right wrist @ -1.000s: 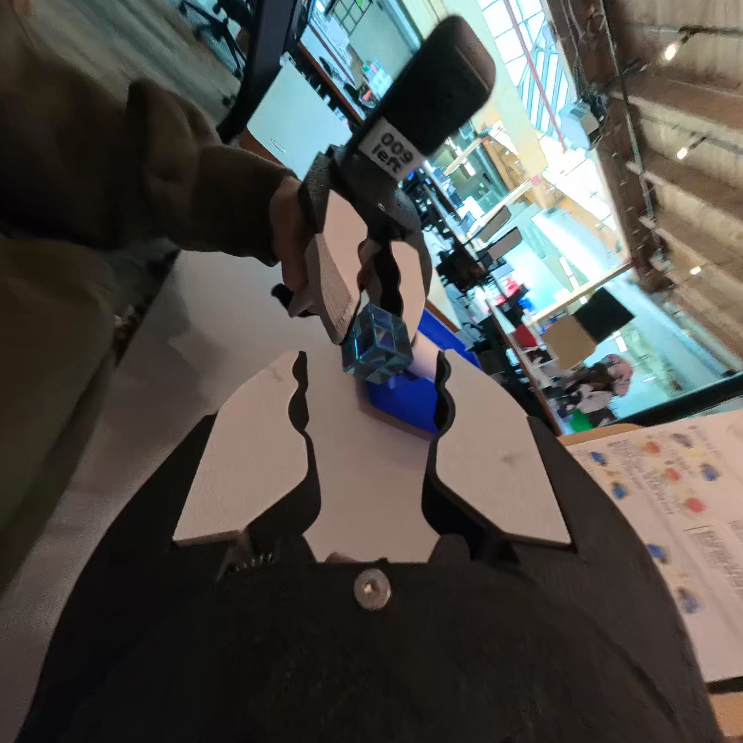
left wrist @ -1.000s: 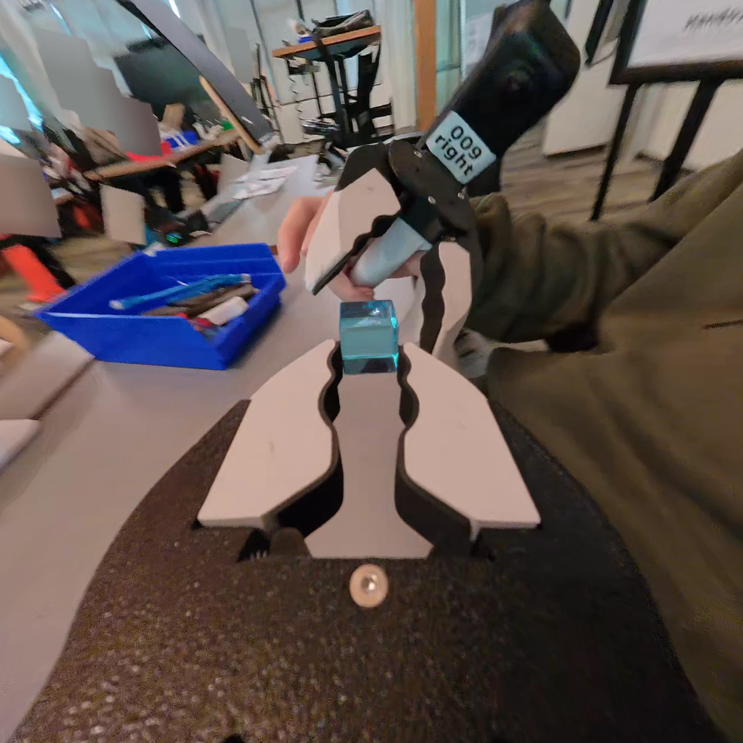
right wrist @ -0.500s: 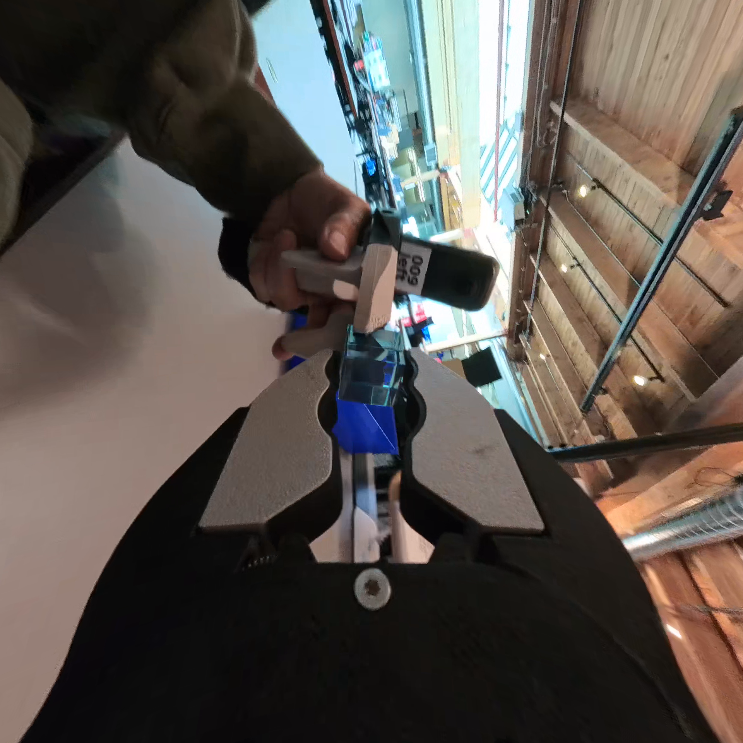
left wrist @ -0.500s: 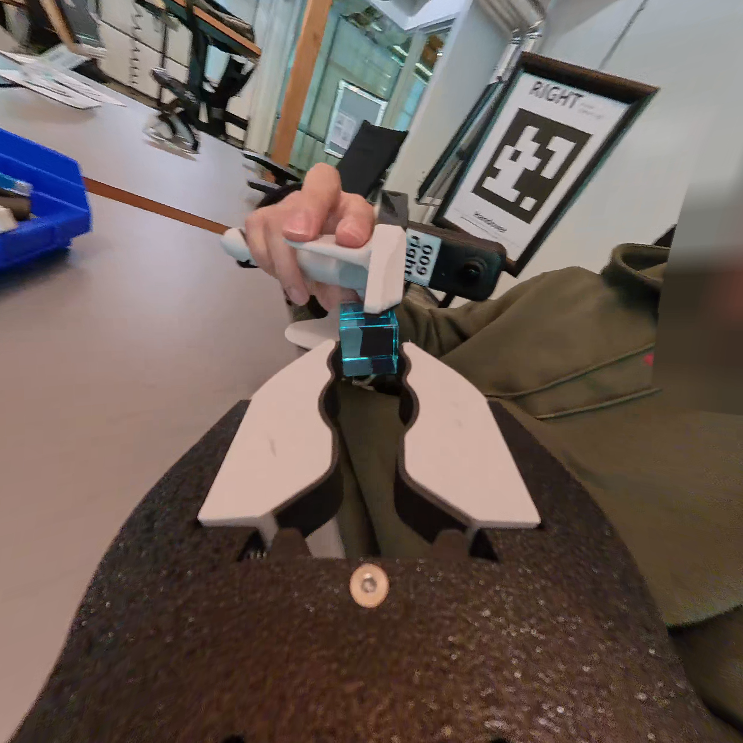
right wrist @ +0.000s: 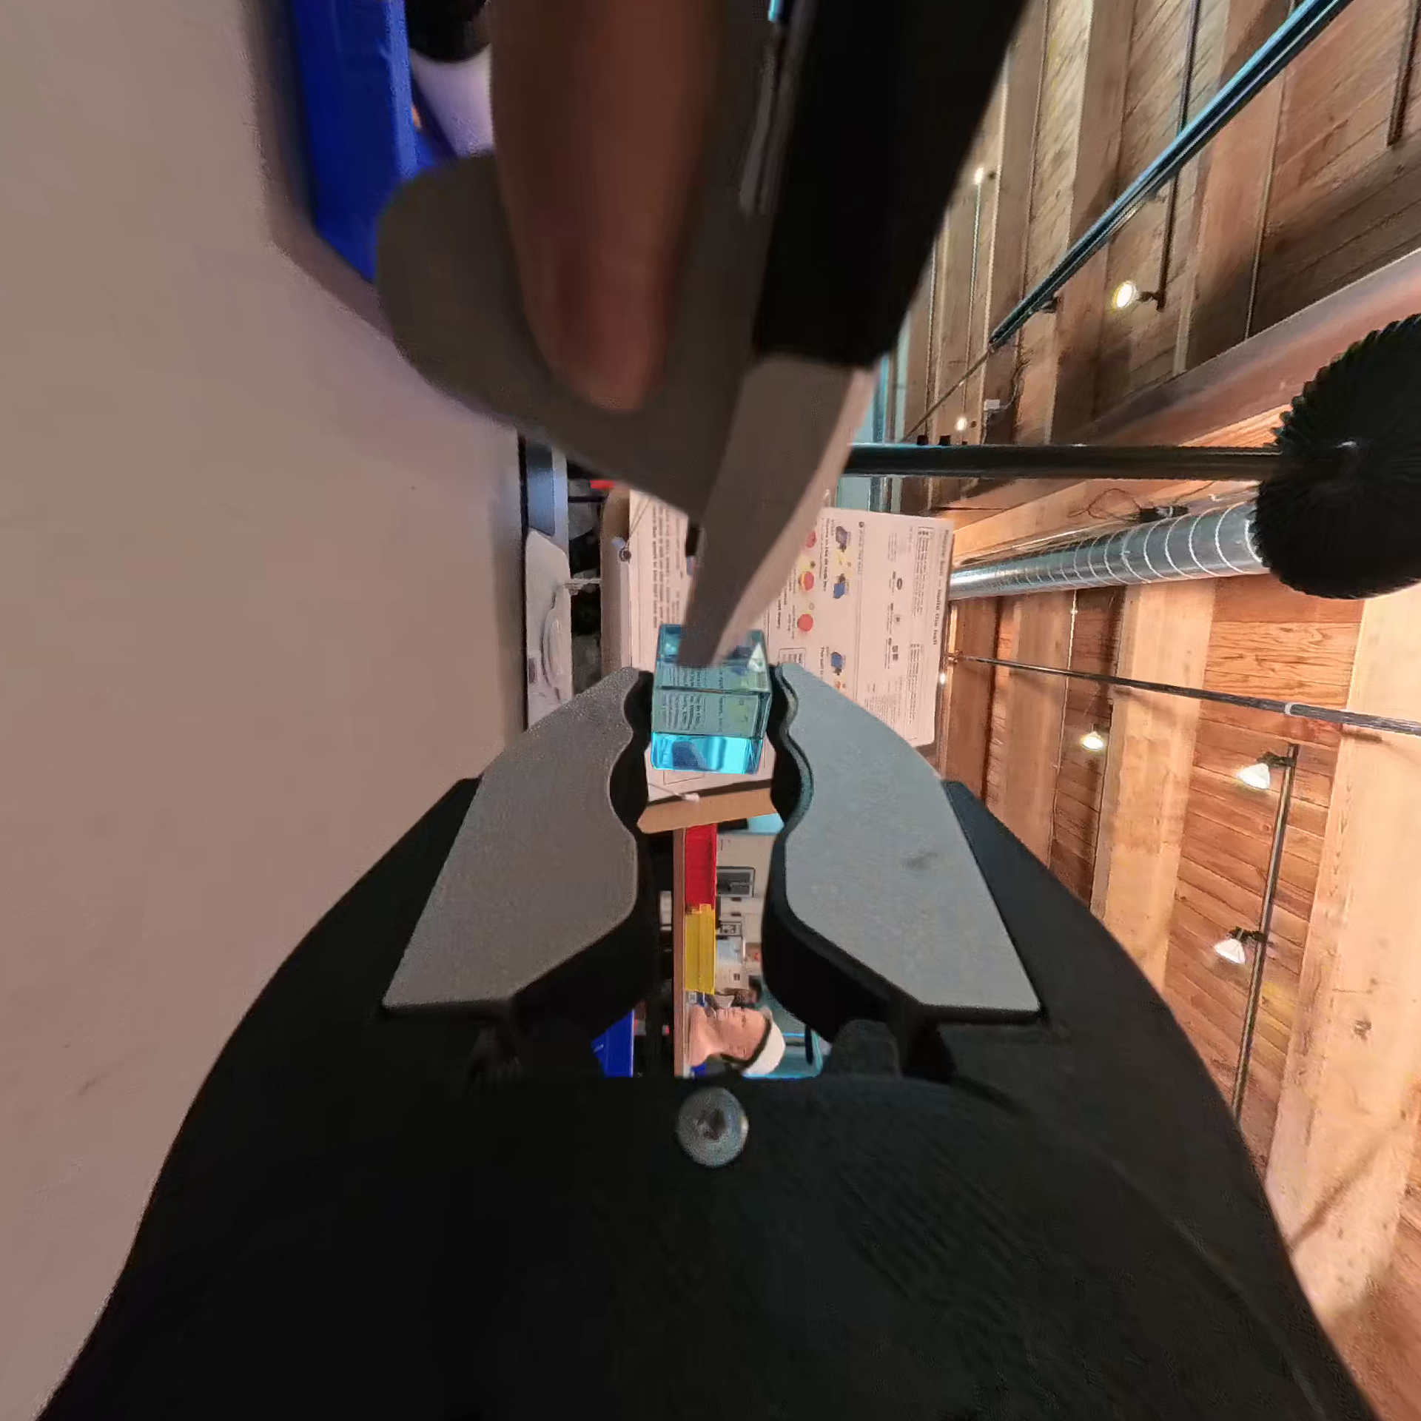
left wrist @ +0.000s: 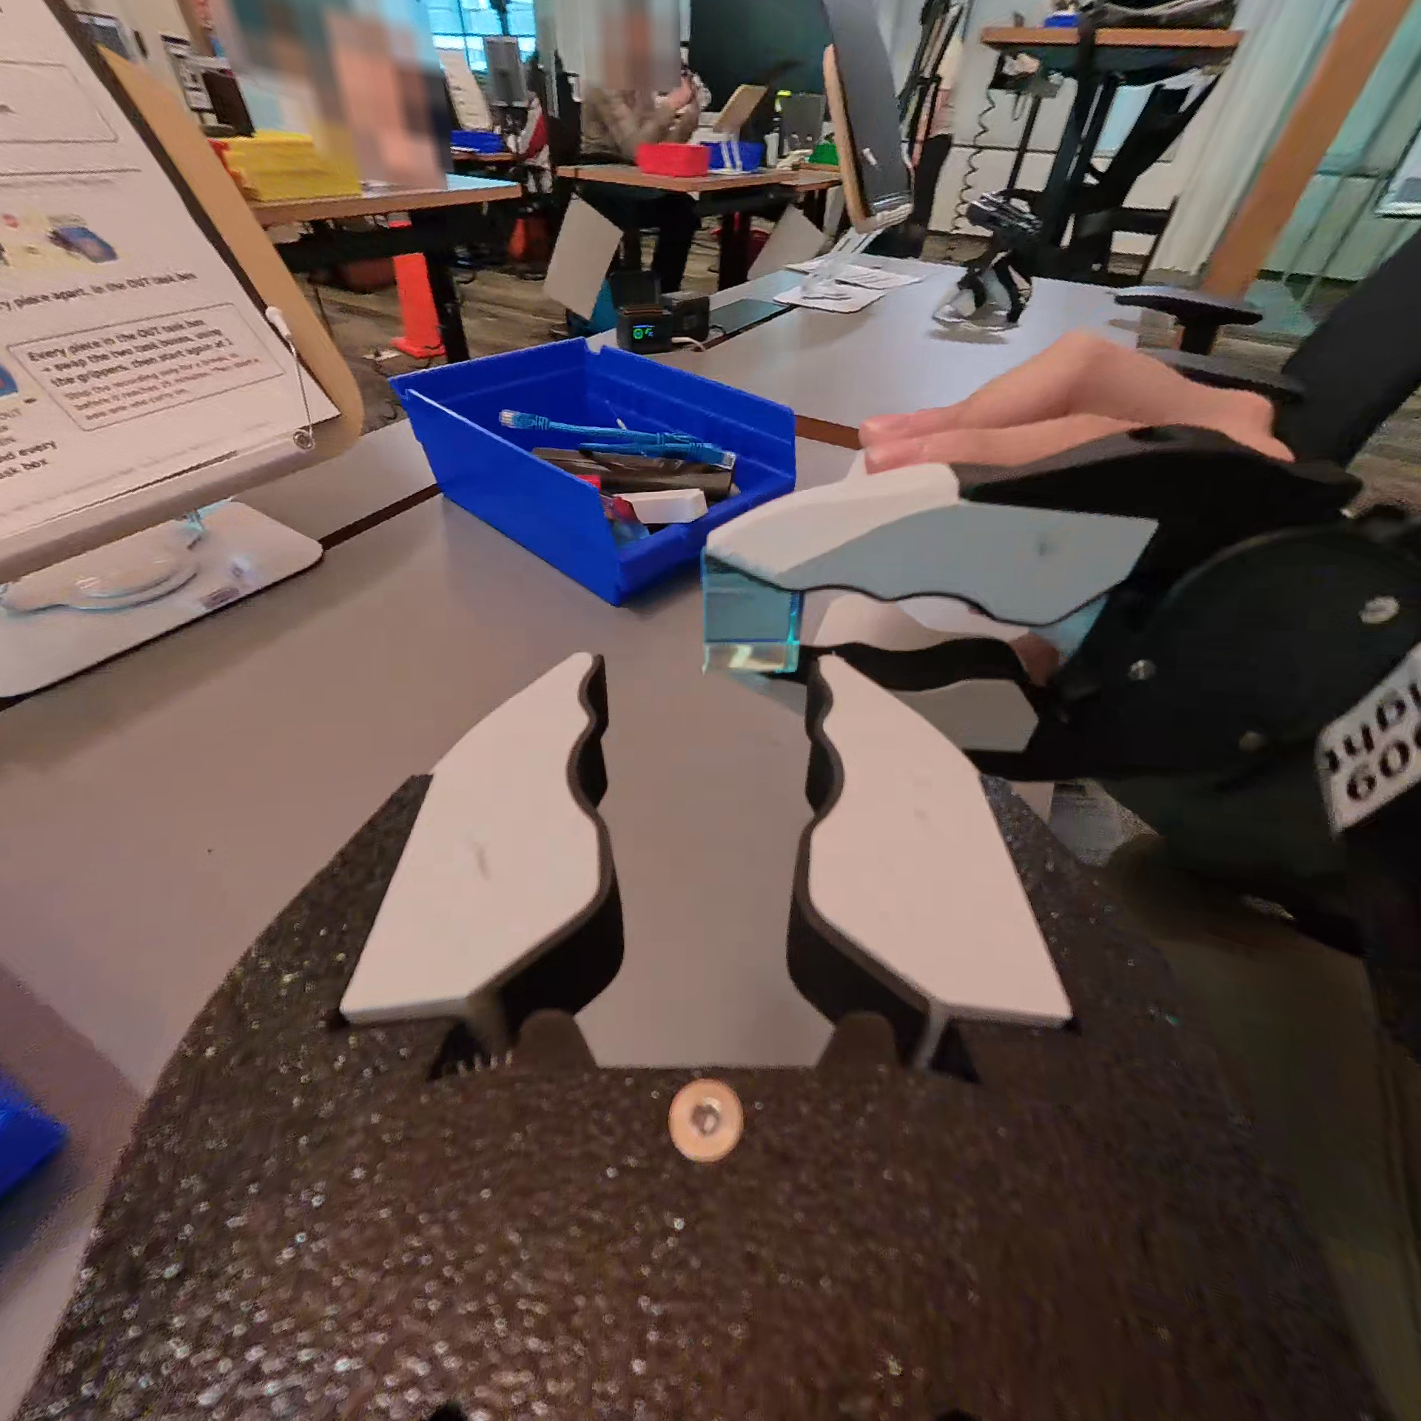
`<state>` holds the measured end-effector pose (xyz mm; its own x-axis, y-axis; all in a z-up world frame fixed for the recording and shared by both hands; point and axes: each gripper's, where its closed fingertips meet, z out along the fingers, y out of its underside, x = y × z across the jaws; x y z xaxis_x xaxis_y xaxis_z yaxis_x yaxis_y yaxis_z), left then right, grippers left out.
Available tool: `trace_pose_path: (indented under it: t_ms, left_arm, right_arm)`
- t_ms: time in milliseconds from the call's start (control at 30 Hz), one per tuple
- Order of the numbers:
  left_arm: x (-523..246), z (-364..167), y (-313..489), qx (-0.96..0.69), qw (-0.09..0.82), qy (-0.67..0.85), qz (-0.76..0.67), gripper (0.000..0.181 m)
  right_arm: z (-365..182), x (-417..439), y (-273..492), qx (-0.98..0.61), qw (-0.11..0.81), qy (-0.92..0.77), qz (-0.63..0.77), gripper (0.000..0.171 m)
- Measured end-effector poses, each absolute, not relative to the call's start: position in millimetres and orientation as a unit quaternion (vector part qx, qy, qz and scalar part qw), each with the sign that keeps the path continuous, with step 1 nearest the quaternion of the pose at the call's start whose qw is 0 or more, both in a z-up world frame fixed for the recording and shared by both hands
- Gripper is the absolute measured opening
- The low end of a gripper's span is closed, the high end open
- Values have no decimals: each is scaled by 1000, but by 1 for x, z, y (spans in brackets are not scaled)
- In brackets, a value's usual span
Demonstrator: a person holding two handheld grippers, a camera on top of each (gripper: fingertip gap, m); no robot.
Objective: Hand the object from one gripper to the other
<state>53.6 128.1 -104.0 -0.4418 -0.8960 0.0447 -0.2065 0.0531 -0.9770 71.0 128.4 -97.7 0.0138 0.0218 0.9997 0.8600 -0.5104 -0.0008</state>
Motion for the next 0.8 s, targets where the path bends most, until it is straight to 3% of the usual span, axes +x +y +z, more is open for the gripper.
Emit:
trace_pose_path:
  t_ms: [100,200,267,400,500,600,700,800]
  left_arm:
    - [57,-110,119,-435,309,652,-539,46]
    - [59,-111,114,-428,310,647,-550,27]
    - [60,-115,115,-417,314,658,-542,26]
    - [54,-116,117,-377,262,662,-592,26]
    - [45,-101,130,-333,245,633,-655,26]
    - [29,-83,145,-255,285,607,-696,26]
    - [15,-77,148,-172,357,621,-676,26]
    - [6,-83,139,-81,436,659,-607,26]
  right_arm:
    - [-100,64,131,-621,343,-362,-605,29]
    - [-105,65,132,-624,319,-367,-612,28]
    - [-110,65,133,-631,317,-370,-604,29]
    - [-112,52,136,-676,426,-353,-487,29]
    - [-85,30,128,-690,577,-292,-323,41]
    - [-72,30,121,-728,659,-159,-101,62]
    - [-89,16,123,-749,633,-46,192,83]
    - [-86,2,125,-691,605,12,395,70]
